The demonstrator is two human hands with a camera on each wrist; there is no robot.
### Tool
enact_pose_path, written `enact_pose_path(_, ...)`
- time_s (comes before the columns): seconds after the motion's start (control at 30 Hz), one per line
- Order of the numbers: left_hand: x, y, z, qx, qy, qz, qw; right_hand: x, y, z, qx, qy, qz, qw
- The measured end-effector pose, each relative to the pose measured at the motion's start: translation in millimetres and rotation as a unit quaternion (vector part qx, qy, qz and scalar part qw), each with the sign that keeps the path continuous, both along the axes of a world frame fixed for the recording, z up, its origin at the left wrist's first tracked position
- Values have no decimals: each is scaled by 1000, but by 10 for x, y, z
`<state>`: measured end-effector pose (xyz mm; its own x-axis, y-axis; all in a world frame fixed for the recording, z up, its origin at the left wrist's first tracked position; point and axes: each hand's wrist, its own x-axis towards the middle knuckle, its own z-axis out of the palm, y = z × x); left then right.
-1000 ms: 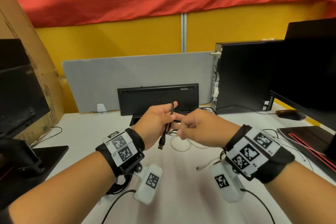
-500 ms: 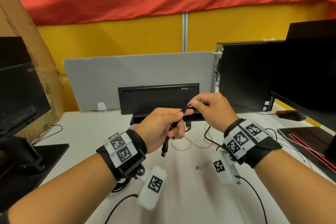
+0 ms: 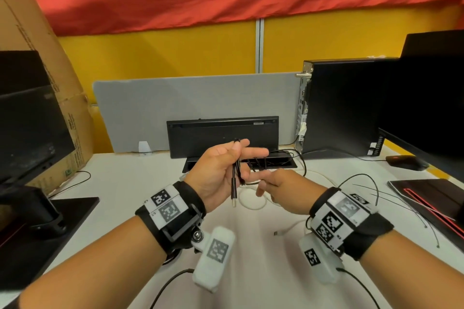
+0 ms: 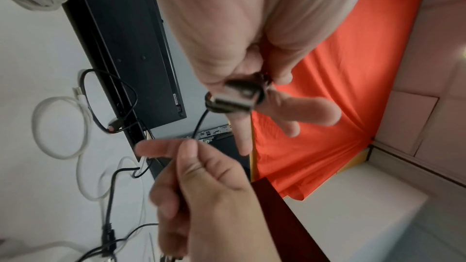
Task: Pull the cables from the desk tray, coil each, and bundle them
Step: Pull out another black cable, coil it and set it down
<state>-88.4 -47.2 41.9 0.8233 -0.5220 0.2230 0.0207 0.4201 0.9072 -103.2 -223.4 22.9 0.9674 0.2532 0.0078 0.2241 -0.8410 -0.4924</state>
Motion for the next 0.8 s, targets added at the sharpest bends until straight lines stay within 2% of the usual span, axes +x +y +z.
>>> enact_pose_path(0.1, 29, 5, 22, -40, 2, -7, 999, -112, 69, 31, -5, 7, 18, 1000)
enact_pose_path(0.17, 23, -5, 11, -38, -10, -8, 999, -170, 122, 88, -1, 11, 33, 999)
enact_pose_path(0.27, 16, 6, -21, 8, -36, 11, 999, -257, 146, 203, -20, 16, 51, 998)
enact_pose_path(0.4, 33, 65, -21, 112, -89, 30, 989, -366, 126, 350, -27, -6, 74, 997)
enact_pose_path(0.5, 0, 98, -80, 166, -87, 20, 982, -374, 91, 488, 43, -40, 73, 996)
enact_pose_path(0.6, -68, 84, -104, 183, -60, -35, 981, -300, 25, 597, 107, -111, 51, 987)
enact_pose_path(0.7, -128, 42, -92, 183, -49, -72, 979, -191, -4, 632, 140, -167, 39, 975)
enact_pose_path(0.8, -160, 27, -82, 145, -46, -81, 985, -77, -36, 562, 195, -192, 13, 962)
